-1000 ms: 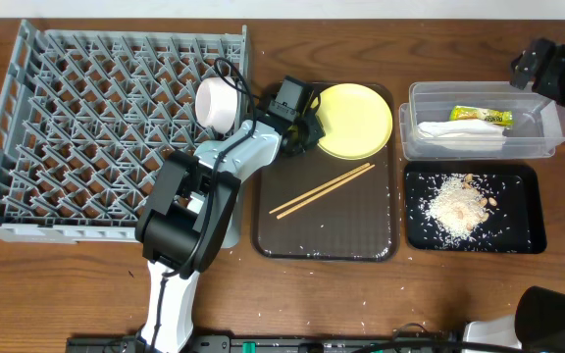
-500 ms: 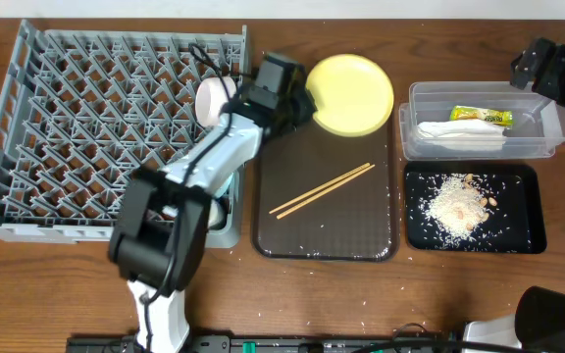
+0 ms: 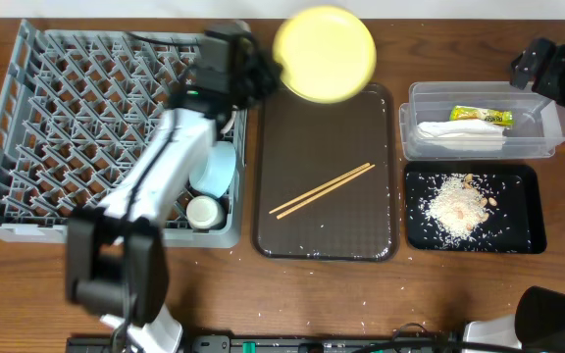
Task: Sort waste into correct bins and load items into the dishwasher
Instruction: 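Lift the yellow plate and stand it upright in the rack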
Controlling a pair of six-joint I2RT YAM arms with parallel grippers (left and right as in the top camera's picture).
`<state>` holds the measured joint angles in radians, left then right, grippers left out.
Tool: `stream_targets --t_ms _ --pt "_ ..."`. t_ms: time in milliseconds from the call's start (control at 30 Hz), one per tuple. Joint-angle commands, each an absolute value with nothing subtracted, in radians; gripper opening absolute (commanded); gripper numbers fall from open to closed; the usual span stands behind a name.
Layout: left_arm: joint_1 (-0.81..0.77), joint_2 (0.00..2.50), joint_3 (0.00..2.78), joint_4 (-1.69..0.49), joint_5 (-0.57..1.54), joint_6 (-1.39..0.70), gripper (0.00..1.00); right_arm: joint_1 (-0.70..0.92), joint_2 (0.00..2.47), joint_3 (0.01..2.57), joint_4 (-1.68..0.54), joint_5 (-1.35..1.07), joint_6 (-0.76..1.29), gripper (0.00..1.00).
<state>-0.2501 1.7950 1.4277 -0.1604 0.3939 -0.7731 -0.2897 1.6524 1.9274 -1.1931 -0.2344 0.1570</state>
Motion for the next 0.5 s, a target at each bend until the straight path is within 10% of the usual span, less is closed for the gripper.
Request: stream_targets --t_ms 0,467 --pt "-0.175 1.678 1.426 -0.186 0.407 -0.670 0.07 -0.300 1.655 1.933 -1.195 -0.236 0.168 0.99" --pt "0.135 1.562 1.424 -0.439 0.240 -0.440 0.07 -0.300 1.655 1.933 -1.195 -0.236 0.168 0.99"
